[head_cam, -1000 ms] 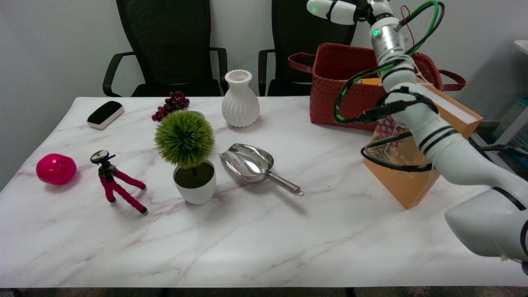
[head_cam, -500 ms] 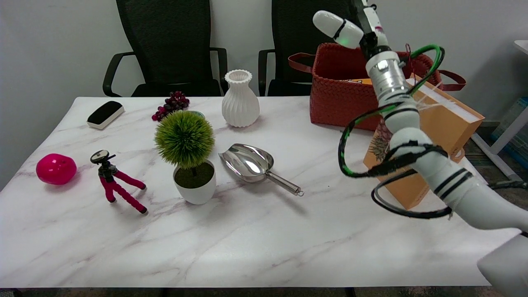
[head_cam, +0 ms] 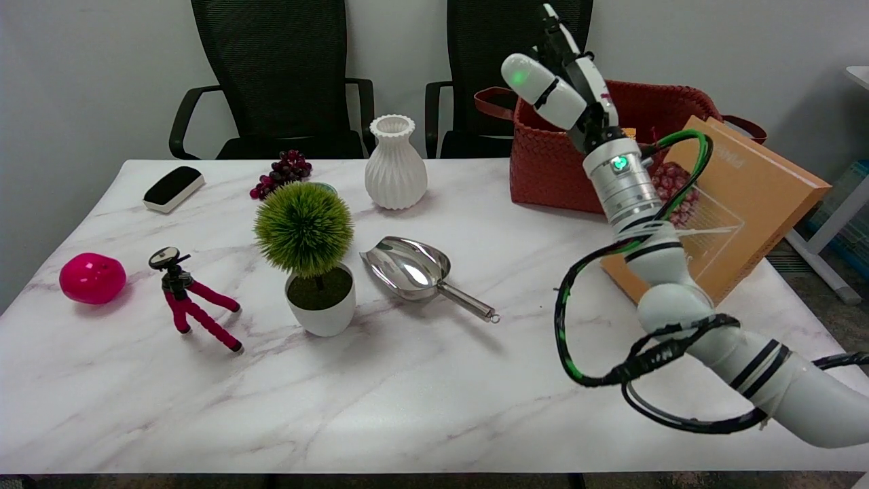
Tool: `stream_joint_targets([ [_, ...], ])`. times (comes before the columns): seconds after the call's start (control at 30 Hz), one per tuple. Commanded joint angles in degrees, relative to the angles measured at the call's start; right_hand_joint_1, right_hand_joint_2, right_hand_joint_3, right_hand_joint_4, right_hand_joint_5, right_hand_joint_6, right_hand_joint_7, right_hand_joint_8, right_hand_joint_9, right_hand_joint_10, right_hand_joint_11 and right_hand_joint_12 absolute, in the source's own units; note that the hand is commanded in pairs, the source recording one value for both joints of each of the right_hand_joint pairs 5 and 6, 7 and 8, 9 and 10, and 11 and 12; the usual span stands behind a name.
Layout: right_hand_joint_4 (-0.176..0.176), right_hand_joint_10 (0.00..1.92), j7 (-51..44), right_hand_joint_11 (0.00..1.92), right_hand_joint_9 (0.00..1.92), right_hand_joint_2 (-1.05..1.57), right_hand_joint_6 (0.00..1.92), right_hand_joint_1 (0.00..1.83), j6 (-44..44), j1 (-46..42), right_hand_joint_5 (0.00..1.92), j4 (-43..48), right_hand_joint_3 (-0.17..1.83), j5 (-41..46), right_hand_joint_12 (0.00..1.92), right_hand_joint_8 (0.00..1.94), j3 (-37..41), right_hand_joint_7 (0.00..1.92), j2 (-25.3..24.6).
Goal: Place the pink gum jar into the brown storage basket.
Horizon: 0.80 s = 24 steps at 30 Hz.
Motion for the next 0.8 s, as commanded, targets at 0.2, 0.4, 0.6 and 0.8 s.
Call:
stream_joint_targets([
  [0.2,0.0,0.0,8.17,0.07,0.0,0.55,0.0,0.56,-2.07,-7.75,0.0,11.34,-0.17,-18.15,0.07,0.0,-4.38,0.0,-6.51],
  [0.4,0.0,0.0,8.17,0.04,0.0,0.58,0.0,0.57,-2.09,-8.11,0.0,11.43,-0.17,-18.88,0.04,0.0,-4.66,0.0,-7.75],
  [0.6,0.0,0.0,8.17,0.02,0.0,0.61,0.0,0.57,-2.09,-7.97,0.0,11.01,-0.17,-19.36,0.02,0.0,-5.17,0.0,-9.97],
  [0.8,0.0,0.0,8.17,0.0,0.0,0.62,0.0,0.57,-2.09,-7.64,0.0,9.58,-0.17,-22.15,0.0,0.0,-5.79,0.0,-13.54],
])
